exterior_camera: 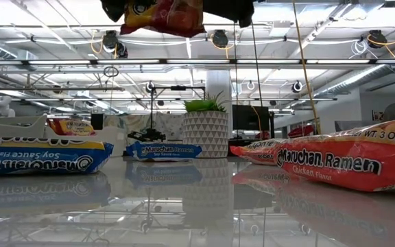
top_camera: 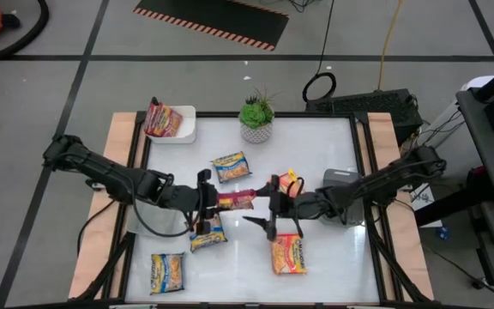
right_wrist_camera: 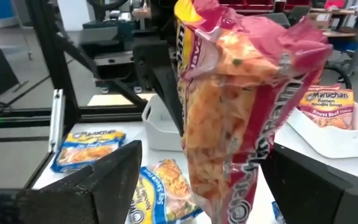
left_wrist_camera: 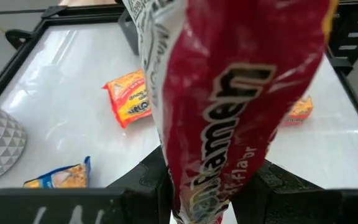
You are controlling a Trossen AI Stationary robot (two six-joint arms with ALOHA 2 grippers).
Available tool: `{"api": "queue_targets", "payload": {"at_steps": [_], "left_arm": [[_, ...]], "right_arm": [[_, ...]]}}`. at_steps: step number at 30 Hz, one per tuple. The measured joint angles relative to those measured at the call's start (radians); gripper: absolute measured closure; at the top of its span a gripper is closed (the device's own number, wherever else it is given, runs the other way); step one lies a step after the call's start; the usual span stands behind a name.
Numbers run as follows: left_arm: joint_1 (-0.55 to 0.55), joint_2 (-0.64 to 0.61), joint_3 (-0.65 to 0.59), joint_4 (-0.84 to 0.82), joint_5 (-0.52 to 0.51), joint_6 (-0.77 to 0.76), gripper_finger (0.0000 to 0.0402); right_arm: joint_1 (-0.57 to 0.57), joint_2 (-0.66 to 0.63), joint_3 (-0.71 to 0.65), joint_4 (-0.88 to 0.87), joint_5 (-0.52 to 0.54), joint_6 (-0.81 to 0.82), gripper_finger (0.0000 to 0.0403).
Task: Sort Maruchan noodles
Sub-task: Put the red noodle pack into the white bin
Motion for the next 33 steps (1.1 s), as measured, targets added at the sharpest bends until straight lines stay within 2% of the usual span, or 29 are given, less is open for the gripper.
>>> {"api": "queue_targets", "payload": {"at_steps": [11, 15, 20, 26, 29, 33], "left_arm": [[-0.002, 0.000, 0.000, 0.001, 0.007, 0.001, 0.0279], [-0.002, 0.000, 0.000, 0.015, 0.008, 0.003, 0.0279], [-0.002, 0.000, 0.000, 0.030, 0.007, 0.003, 0.0279], [-0.003, 0.000, 0.000, 0.031, 0.011, 0.004, 0.0279], [-0.003, 0.000, 0.000, 0.030, 0.008, 0.004, 0.0279], [-0.003, 0.000, 0.000, 0.037, 0.008, 0.021, 0.0279]], "right_arm": [[-0.030, 0.011, 0.000, 0.061, 0.025, -0.024, 0.0097], [-0.032, 0.011, 0.000, 0.080, 0.025, -0.038, 0.0130], [-0.037, 0.011, 0.000, 0.081, 0.022, -0.038, 0.0198], [-0.037, 0.011, 0.000, 0.091, -0.031, -0.044, 0.0270], [-0.037, 0.011, -0.001, 0.091, -0.030, -0.044, 0.0281], [-0.037, 0.011, -0.001, 0.092, -0.027, -0.046, 0.0275]]}}
